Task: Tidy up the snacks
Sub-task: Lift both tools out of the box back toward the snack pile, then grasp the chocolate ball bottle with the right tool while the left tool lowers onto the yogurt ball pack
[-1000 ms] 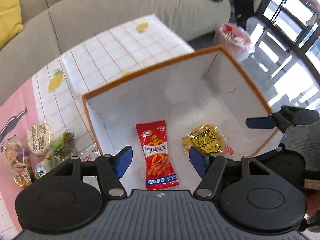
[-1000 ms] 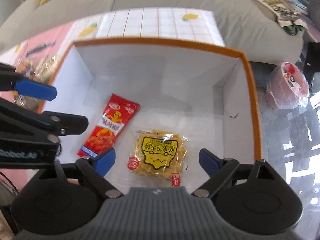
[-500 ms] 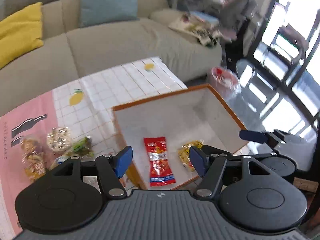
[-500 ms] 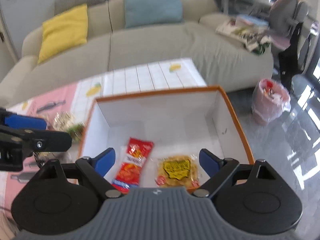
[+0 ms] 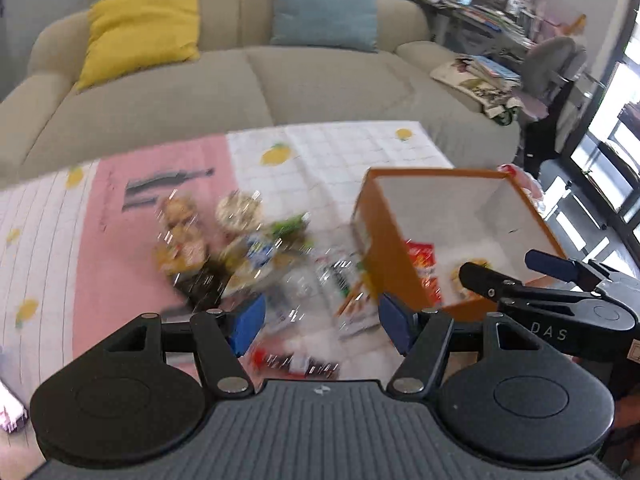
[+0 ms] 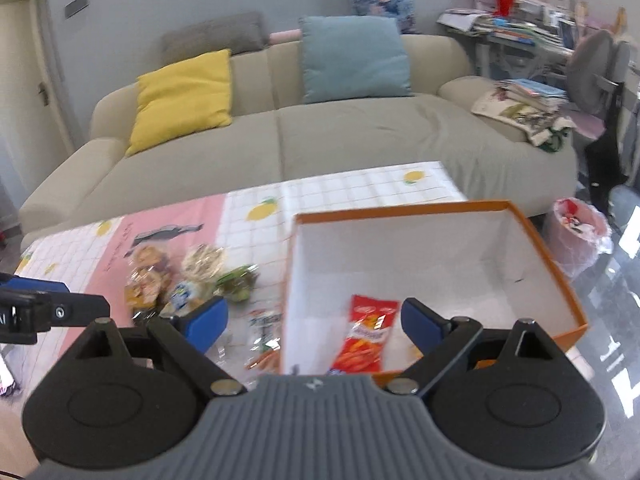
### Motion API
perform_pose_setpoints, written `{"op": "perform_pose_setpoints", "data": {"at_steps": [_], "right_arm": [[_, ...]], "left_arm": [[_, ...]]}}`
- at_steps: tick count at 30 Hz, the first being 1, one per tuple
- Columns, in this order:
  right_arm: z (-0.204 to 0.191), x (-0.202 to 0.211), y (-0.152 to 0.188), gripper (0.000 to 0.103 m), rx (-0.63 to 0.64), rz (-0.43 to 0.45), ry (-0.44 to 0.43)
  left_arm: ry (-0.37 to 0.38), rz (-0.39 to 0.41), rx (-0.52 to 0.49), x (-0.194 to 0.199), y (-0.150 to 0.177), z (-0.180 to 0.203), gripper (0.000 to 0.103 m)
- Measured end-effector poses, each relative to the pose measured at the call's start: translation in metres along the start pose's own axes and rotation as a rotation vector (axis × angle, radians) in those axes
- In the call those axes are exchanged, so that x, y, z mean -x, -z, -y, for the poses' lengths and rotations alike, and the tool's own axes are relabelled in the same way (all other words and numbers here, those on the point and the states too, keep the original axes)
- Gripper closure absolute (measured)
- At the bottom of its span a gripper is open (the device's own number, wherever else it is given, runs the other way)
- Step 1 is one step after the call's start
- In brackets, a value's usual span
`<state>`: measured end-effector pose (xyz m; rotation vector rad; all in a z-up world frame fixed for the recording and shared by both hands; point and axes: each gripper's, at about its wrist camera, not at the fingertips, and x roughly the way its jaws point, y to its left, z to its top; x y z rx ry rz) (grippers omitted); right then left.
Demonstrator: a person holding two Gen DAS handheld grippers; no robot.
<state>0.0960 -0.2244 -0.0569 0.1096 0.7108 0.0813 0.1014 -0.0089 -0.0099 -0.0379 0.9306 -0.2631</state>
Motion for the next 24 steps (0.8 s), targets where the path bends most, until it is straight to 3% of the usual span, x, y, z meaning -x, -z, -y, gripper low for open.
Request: {"op": "perform_pose_setpoints", "data": {"at_steps": [5,15,24], "right_arm": [[-0.032,-0.010,0.023,0.026,0.118,-0.034,-0.029],[-0.090,-0.054,0.064,0.055,0.388,-0.146,-0.181],[-0.108,-0.112,0.079,0.059,0.502,-0.267,-0.277]], "left_arm": [[-0.001,-0.088,0.082,-0.011,0.030,-0.031,0.029],[-0.013,-0.195,0.156,-0.045,0.066,-0.067,0.035],[-0.020,-0.233,0.142,-0.067,0.060,-0.075,0.035]]}}
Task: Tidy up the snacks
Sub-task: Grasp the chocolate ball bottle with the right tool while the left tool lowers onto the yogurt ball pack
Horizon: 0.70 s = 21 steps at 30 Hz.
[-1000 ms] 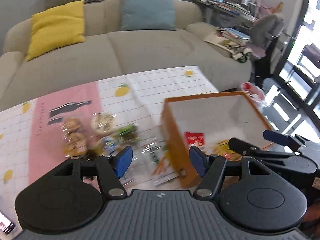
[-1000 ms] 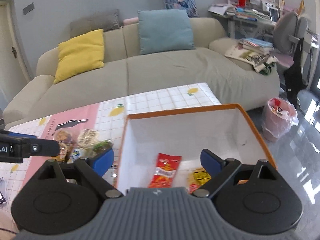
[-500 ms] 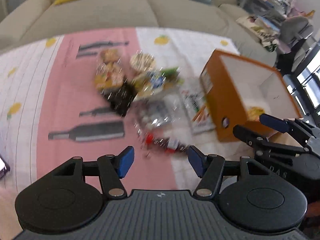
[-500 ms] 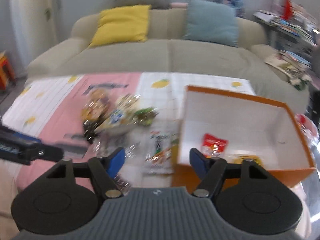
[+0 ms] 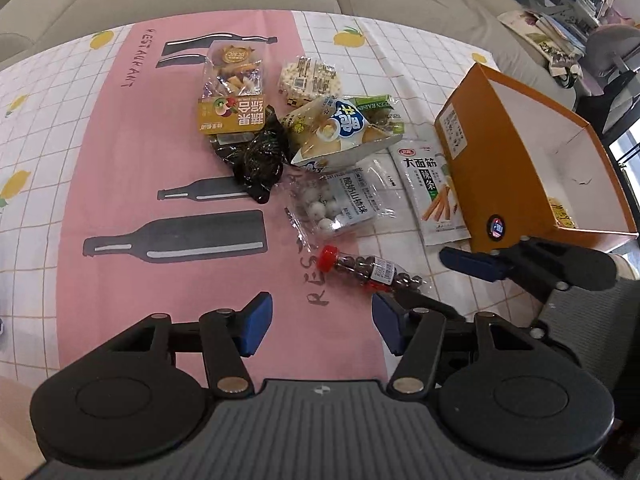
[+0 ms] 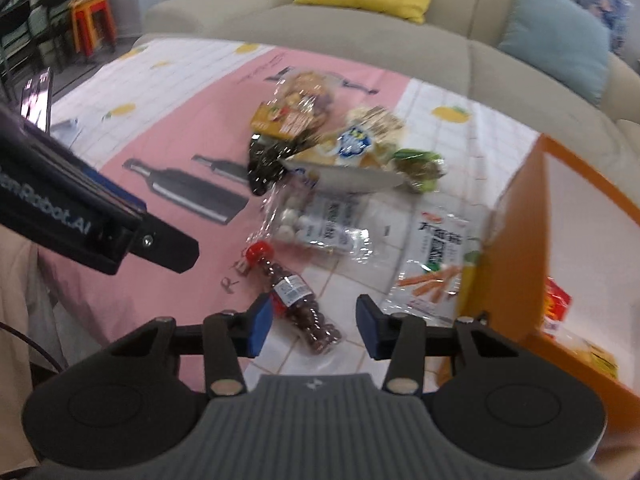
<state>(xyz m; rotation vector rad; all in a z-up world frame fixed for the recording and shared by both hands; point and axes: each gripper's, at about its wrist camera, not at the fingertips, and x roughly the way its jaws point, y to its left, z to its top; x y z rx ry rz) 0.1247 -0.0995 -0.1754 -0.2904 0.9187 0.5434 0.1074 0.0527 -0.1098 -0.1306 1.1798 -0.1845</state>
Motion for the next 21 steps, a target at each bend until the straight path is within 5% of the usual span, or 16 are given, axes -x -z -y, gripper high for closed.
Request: {"op": "perform_pose_setpoints", "data": {"at_steps": [10,21], "right_arm": [[0.003,-0.037,-0.011,0.068,0.018,-0.059,-0.083],[0.009,-0.046,-0.009,0.068,-0.055,-0.069,-0.164]], "left_arm": [[-0.025,-0.030,-0.049,-0.017,-0.017,0.000,0.035],[-0.021,-0.017,-0.221,-0.040,-0.041,0.010,0.035]]}}
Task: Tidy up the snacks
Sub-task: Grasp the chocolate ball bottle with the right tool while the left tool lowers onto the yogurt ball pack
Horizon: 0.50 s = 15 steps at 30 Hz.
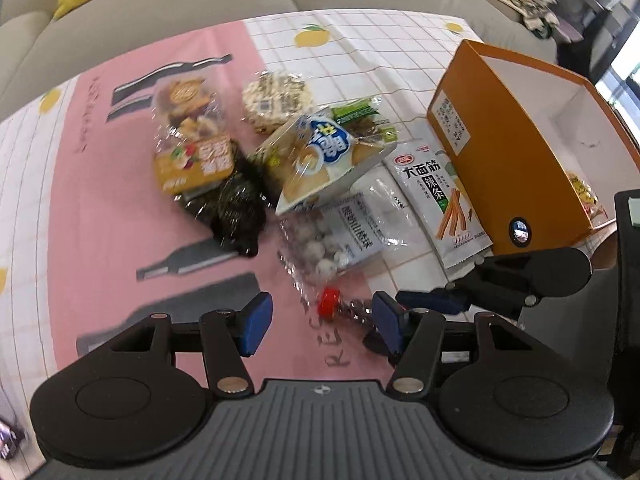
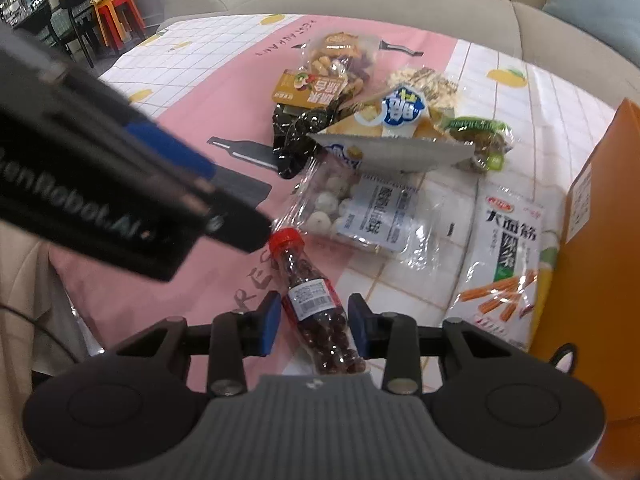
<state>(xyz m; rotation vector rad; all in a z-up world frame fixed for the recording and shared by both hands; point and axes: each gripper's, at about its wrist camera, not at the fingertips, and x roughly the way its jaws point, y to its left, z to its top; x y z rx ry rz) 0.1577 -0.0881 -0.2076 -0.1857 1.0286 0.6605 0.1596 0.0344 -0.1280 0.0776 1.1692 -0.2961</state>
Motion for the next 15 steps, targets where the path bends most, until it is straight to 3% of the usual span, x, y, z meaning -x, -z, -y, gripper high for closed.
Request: {"op": "perform_pose_setpoints", "data": {"at_steps": [4,7,13,15], "right_arm": [[0.002,0.003,0.000,0.070,-0.023,-0.040,-0.016],[0.012,0.018,0.004,0.070,-0.109,-0.058,0.011],[0.029,0.041,0.012,0.070,-0.196,0.001,0.169],[0.033,0.036,0.015,0.071,-0.219,0.002,0.179]], "left_arm": [[-0.002,0.018,-0.125,-0.004,-0.008,0.006,0.035],[0.001,0.043,-0.251,-0.007,-0.014,0.015,0.035],[0.017,0.030,-0.595,-0.025,-0.016,0.042,0.031],[0.007,0.018,-0.718,-0.035,-0.014,0.052,0.031]]}}
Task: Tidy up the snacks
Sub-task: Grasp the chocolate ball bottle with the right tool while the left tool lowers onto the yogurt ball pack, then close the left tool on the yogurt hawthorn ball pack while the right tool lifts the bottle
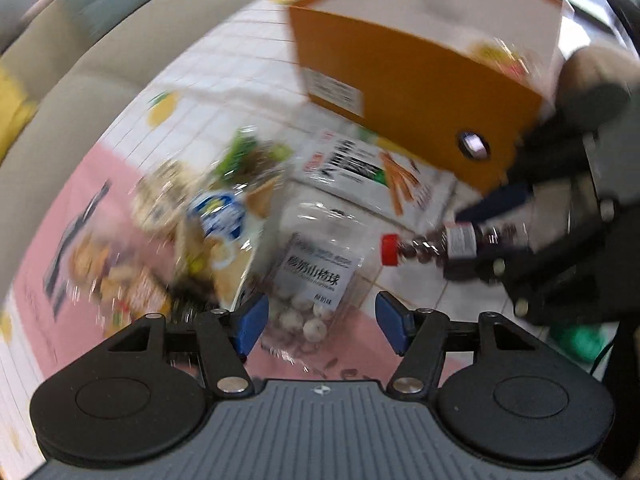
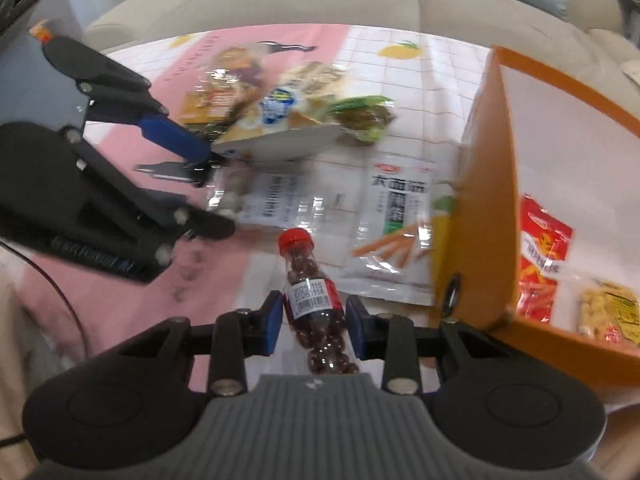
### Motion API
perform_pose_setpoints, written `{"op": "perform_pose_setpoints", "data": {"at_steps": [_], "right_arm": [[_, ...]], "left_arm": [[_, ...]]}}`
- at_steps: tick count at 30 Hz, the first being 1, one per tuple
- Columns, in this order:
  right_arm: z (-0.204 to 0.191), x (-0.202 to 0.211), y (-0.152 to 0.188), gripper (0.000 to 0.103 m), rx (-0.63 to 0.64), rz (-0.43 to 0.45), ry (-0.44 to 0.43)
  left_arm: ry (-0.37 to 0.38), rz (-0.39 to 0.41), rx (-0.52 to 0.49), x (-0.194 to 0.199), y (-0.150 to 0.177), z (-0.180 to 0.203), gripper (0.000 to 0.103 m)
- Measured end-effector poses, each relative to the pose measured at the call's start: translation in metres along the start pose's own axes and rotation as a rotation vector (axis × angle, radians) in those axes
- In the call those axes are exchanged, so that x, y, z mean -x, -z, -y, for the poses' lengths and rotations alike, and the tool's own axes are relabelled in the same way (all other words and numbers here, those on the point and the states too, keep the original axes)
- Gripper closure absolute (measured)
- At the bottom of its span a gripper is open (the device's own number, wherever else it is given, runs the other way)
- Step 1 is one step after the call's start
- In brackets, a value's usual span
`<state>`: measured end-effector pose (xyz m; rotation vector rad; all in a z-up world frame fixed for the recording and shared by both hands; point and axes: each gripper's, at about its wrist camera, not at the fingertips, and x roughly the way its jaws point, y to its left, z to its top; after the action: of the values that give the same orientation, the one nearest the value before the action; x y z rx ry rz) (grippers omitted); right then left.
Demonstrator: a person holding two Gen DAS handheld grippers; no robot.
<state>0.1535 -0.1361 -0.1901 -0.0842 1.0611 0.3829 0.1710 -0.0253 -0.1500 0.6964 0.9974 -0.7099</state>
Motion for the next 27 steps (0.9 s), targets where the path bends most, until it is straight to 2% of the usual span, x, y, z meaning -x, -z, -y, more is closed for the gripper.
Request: {"op": "perform_pose_setpoints", "data": {"at_steps": [5,8,11,16,19,23,27], "right_arm": [[0.000,-0.013,0.000,0.071,-0.048,-0.006,0.013],[0.006,-0.016,0.003,0.070,-0.091,-0.020,-0.015],[0.008,-0.016,0.005,0.070,-0.099,-0.011,-0.034],[0.012,-0.015,0.007,0.070,-0.110,0.001,-0.045],[0.014,-0.016,0.008,0.070,-0.110,0.009,-0.047],[0.018,-0.016,0.007,0.071,-0.106,0.025,-0.044],[0.021,-0.016,0.005,0.071,-0.114,0.039,-0.052]], "left_arm": [[-0.042,-0.032,-0.202,-0.023,-0.004,0.012,0.028],[-0.040,-0.034,-0.254,-0.030,-0.004,0.011,0.026],[-0.018,-0.059,-0.257,-0.039,-0.008,0.004,0.023],[0.059,-0.100,-0.138,-0.051,-0.016,-0.018,0.020],[0.102,-0.112,-0.042,-0.056,-0.017,-0.030,0.023],[0.099,-0.118,0.059,-0.057,-0.015,-0.034,0.032],[0.059,-0.143,0.168,-0.056,-0.015,-0.032,0.033]]}}
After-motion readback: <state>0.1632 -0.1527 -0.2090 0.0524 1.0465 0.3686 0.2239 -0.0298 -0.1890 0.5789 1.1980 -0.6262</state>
